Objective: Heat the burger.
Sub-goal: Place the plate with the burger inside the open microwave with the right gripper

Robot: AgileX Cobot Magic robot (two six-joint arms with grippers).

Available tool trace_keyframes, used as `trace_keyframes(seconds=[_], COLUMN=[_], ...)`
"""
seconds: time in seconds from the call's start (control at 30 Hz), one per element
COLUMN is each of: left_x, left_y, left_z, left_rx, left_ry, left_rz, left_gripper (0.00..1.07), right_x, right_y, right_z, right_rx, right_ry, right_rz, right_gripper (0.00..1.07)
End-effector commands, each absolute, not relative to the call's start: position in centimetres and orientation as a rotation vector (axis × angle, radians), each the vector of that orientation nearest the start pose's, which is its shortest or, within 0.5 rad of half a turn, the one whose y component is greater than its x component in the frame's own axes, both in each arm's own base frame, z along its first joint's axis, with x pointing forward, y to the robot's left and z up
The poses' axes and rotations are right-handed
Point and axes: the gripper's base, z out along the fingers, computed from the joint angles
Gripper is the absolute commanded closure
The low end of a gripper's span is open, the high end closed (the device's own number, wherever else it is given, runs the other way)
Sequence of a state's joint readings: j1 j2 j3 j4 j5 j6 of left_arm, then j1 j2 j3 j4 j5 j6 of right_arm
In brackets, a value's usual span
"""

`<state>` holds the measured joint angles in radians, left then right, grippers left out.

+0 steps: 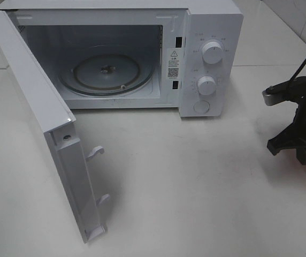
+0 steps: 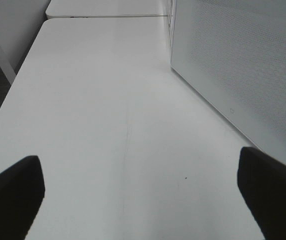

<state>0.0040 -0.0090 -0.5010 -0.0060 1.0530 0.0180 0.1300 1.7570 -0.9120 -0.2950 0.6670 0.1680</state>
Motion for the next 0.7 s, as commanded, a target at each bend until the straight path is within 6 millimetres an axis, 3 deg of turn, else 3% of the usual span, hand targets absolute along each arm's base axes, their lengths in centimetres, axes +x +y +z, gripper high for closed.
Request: trace_keyframes(seconds=[0.03, 0.27, 0.7], left_x=[-0.9, -0.9, -0.9], left_y=[-0.1, -0.1, -0.1], left_z=[27.8, 27.8, 27.8], left_rx=[0.019, 0.019, 0.019], left_ry=[1.99, 1.99, 1.99], left_rz=[-0.004, -0.004, -0.004], left_gripper=[0.03, 0.03, 0.03], right_x=[29.8, 29.1, 28.3], right_y=[2.2, 2.9, 4.9], right_z=[15.8, 17.6, 18.0], right_rx=[-0.265, -0.29, -0.396], right_ry=[2.948, 2.923, 2.899], right_rz=[-0.276, -0.304, -0.473], right_gripper=[1.07, 1.07, 1.07])
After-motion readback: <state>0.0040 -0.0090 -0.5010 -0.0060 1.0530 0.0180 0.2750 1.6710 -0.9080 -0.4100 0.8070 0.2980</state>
